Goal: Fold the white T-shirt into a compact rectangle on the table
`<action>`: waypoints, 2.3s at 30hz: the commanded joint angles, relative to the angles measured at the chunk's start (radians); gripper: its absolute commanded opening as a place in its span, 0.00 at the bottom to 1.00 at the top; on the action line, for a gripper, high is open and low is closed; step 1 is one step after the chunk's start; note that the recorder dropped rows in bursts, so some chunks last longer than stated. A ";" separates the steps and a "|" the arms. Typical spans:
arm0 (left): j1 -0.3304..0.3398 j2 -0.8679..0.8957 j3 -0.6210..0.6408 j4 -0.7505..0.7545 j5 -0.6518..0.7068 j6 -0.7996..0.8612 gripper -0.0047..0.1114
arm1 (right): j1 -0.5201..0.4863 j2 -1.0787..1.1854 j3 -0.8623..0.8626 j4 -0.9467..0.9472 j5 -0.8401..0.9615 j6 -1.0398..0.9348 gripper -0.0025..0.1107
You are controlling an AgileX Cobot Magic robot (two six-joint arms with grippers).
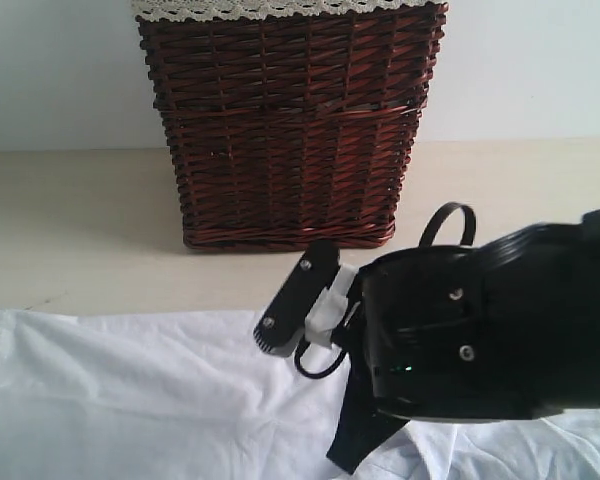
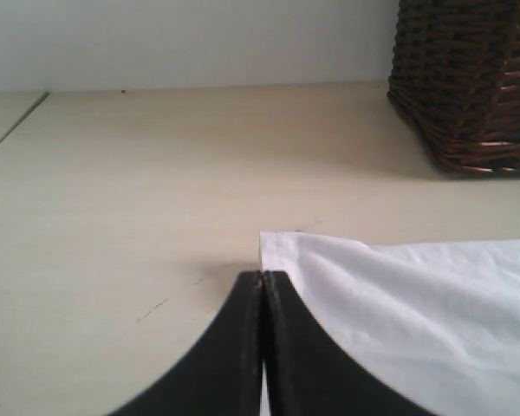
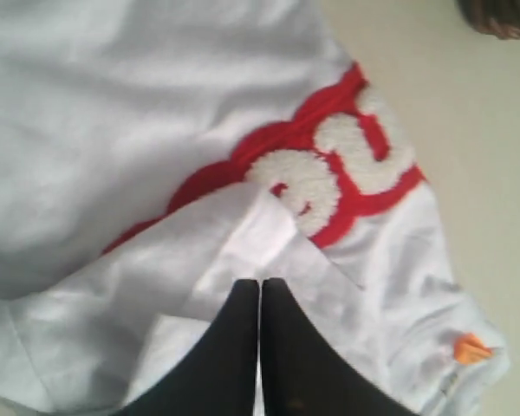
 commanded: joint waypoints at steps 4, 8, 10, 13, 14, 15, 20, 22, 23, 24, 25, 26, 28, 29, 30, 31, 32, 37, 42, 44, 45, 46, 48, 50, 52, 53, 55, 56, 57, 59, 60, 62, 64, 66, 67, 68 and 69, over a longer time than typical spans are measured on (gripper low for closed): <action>0.004 -0.006 -0.003 0.004 -0.008 0.001 0.04 | -0.157 -0.040 -0.004 0.048 0.052 0.039 0.02; 0.004 -0.006 -0.003 0.004 -0.008 0.001 0.04 | -0.303 0.006 -0.004 0.329 -0.088 -0.196 0.02; 0.004 -0.006 -0.003 0.004 -0.008 0.001 0.04 | -0.351 0.038 -0.004 0.424 -0.144 -0.267 0.02; 0.004 -0.006 -0.003 0.004 -0.008 0.001 0.04 | -0.368 0.084 -0.004 0.439 -0.183 -0.287 0.02; 0.004 -0.006 -0.003 0.004 -0.008 0.001 0.04 | -0.368 0.100 -0.004 0.432 -0.197 -0.287 0.02; 0.004 -0.006 -0.003 0.004 -0.008 0.001 0.04 | -0.368 0.116 -0.004 0.428 -0.220 -0.287 0.02; 0.004 -0.006 -0.003 0.004 -0.008 0.001 0.04 | -0.368 0.190 -0.004 0.428 -0.358 -0.287 0.02; 0.004 -0.006 -0.003 0.004 -0.008 0.001 0.04 | -0.368 0.215 -0.007 0.428 -0.381 -0.287 0.02; 0.004 -0.006 -0.003 0.004 -0.008 0.001 0.04 | -0.368 0.220 -0.009 0.428 -0.386 -0.287 0.02; 0.004 -0.006 -0.003 0.004 -0.008 0.001 0.04 | -0.368 0.221 -0.015 0.426 -0.381 -0.295 0.02; 0.004 -0.006 -0.003 0.004 -0.008 0.001 0.04 | -0.368 0.218 -0.023 0.426 -0.365 -0.300 0.02; 0.004 -0.006 -0.003 0.004 -0.008 0.001 0.04 | -0.368 0.211 -0.036 0.426 -0.350 -0.300 0.02; 0.004 -0.006 -0.003 0.004 -0.008 0.001 0.04 | -0.368 0.192 -0.060 0.426 -0.334 -0.301 0.02; 0.004 -0.006 -0.003 0.004 -0.008 0.001 0.04 | -0.368 0.178 -0.074 0.426 -0.332 -0.301 0.02; 0.004 -0.006 -0.003 0.004 -0.008 0.001 0.04 | -0.368 0.163 -0.087 0.426 -0.339 -0.301 0.02; 0.004 -0.006 -0.003 0.004 -0.008 0.001 0.04 | -0.368 0.152 -0.098 0.423 -0.349 -0.301 0.02; 0.004 -0.006 -0.003 0.004 -0.008 0.001 0.04 | -0.368 0.136 -0.109 0.397 -0.394 -0.301 0.02; 0.004 -0.006 -0.003 0.004 -0.008 0.001 0.04 | -0.382 0.274 -0.113 0.388 -0.489 -0.293 0.02; 0.004 -0.006 -0.003 0.004 -0.008 0.001 0.04 | -0.434 0.319 -0.126 0.410 -0.457 -0.286 0.02; 0.004 -0.006 -0.003 0.004 -0.008 0.001 0.04 | -0.434 0.262 -0.126 0.410 -0.439 -0.297 0.02; 0.004 -0.006 -0.003 0.004 -0.008 0.001 0.04 | -0.434 0.232 -0.126 0.410 -0.433 -0.303 0.02; 0.004 -0.006 -0.003 0.004 -0.008 0.001 0.04 | -0.434 0.191 -0.126 0.403 -0.429 -0.303 0.02; 0.004 -0.006 -0.003 0.004 -0.008 0.001 0.04 | -0.434 0.135 -0.126 0.399 -0.411 -0.303 0.02; 0.004 -0.006 -0.003 0.004 -0.008 0.001 0.04 | -0.434 0.126 -0.117 0.372 -0.386 -0.299 0.02; 0.004 -0.006 -0.003 0.004 -0.008 0.001 0.04 | -0.455 0.138 -0.104 0.322 -0.378 -0.260 0.02; 0.004 -0.006 -0.003 0.004 -0.008 0.001 0.04 | -0.472 0.151 -0.098 0.311 -0.375 -0.231 0.02; 0.004 -0.006 -0.003 0.004 -0.008 0.001 0.04 | -0.512 0.178 -0.087 0.310 -0.370 -0.211 0.02; 0.004 -0.006 -0.003 0.004 -0.008 0.001 0.04 | -0.534 0.195 -0.082 0.319 -0.370 -0.211 0.02; 0.004 -0.006 -0.003 0.004 -0.008 0.001 0.04 | -0.552 0.213 -0.082 0.325 -0.365 -0.211 0.02; 0.004 -0.006 -0.003 0.004 -0.008 0.001 0.04 | -0.573 0.243 -0.082 0.332 -0.357 -0.208 0.02; 0.004 -0.006 -0.003 0.004 -0.008 0.001 0.04 | -0.577 0.255 -0.082 0.335 -0.357 -0.208 0.02; 0.004 -0.006 -0.003 0.004 -0.008 0.001 0.04 | -0.577 0.269 -0.082 0.340 -0.363 -0.208 0.02; 0.004 -0.006 -0.003 0.004 -0.008 0.001 0.04 | -0.577 0.271 -0.084 0.343 -0.366 -0.211 0.02; 0.004 -0.006 -0.003 0.004 -0.008 0.001 0.04 | -0.577 0.256 -0.084 0.345 -0.372 -0.223 0.02; 0.004 -0.006 -0.003 0.004 -0.008 0.001 0.04 | -0.577 0.245 -0.084 0.343 -0.372 -0.227 0.02; 0.004 -0.006 -0.003 0.004 -0.008 0.001 0.04 | -0.577 0.233 -0.084 0.343 -0.370 -0.232 0.02; 0.004 -0.006 -0.003 0.004 -0.008 0.001 0.04 | -0.577 0.215 -0.084 0.343 -0.368 -0.240 0.02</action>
